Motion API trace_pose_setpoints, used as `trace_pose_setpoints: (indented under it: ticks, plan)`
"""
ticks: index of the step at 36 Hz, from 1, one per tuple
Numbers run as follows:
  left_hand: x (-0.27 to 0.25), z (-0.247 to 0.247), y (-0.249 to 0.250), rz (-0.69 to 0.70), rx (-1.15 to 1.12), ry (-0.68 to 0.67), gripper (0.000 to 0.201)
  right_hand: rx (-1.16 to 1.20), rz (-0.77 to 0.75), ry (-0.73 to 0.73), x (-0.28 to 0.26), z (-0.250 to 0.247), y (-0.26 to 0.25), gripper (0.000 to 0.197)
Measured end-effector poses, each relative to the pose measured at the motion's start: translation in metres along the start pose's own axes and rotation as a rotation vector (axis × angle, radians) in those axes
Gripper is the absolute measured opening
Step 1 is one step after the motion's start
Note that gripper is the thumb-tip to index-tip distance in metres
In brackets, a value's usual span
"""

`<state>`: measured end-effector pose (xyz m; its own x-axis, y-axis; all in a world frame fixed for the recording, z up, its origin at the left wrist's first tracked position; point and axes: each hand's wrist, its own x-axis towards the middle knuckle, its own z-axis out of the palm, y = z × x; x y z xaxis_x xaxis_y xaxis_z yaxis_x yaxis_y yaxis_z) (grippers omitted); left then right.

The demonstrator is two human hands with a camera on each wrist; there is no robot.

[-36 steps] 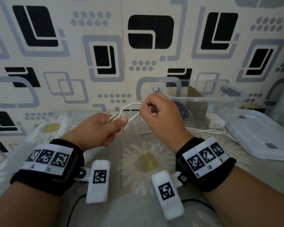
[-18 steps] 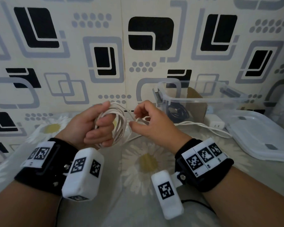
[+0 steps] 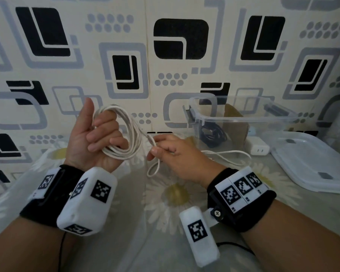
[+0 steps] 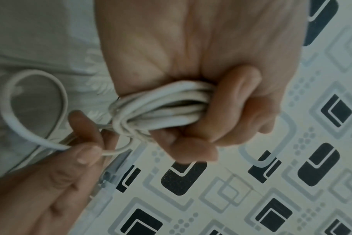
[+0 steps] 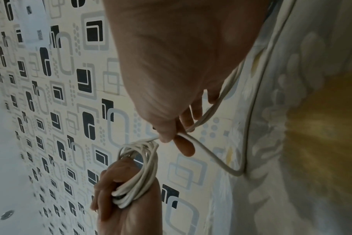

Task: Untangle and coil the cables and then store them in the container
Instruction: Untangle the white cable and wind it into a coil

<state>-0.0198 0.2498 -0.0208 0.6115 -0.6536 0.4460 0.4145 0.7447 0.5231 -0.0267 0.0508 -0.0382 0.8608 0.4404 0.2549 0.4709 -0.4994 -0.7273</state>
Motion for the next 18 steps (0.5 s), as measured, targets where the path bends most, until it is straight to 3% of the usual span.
trace_pose_setpoints:
  ticks: [11, 18]
  plan:
    - [-0.005, -0.012, 0.011, 0.168, -0.201, 0.065, 0.048, -0.069, 0.021, -0.05, -0.003, -0.015, -0.008, 0.032]
    - [-0.01, -0.019, 0.018, 0.468, -0.243, 0.354, 0.042, -0.212, 0.113, -0.049, -0.002, -0.038, -0.018, 0.036]
